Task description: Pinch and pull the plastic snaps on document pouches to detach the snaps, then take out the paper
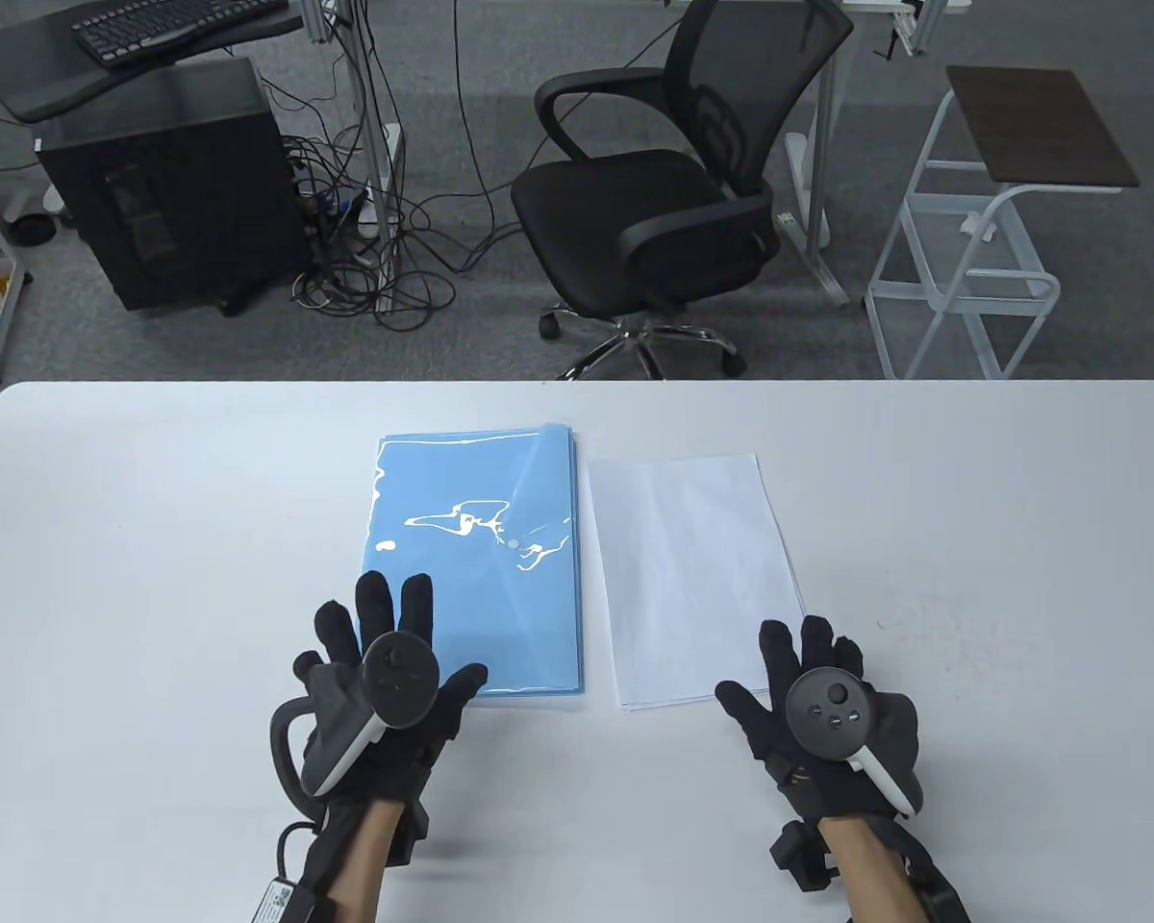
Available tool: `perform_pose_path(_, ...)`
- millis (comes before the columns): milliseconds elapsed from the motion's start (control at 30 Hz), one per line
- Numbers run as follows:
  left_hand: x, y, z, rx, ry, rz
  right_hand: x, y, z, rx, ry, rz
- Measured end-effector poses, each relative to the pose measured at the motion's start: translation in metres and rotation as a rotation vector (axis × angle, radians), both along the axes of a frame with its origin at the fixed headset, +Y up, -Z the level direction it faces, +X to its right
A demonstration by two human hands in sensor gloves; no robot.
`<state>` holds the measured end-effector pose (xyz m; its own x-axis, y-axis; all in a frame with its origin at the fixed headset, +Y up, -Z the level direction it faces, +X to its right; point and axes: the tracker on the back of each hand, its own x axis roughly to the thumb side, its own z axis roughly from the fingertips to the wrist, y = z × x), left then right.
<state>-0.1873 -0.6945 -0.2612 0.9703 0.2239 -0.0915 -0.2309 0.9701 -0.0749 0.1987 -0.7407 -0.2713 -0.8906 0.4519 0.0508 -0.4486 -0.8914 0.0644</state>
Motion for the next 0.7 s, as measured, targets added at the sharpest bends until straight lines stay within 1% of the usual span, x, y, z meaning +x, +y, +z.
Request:
perform_pose_path(167,0.004,-0.018,0.006,-0.010,-0.020,-0.097,-0.001,-0.005,0.001,-0.005,-0.016,0.030)
perform_pose_path(267,0.005,-0.025,0.007,-0.036,-0.020,-0.096,-0.002,-0.008,0.001,-0.009,-0.023,0.042)
perform_pose_path(567,0.004,-0.040,0.007,-0.047,0.023,-0.130,-0.002,-0.012,0.003,-0.014,-0.026,0.082)
perform_pose_path(700,0.002,-0.043,0.007,-0.056,0.038,-0.138,-0.001,-0.014,0.004,-0.024,-0.036,0.085)
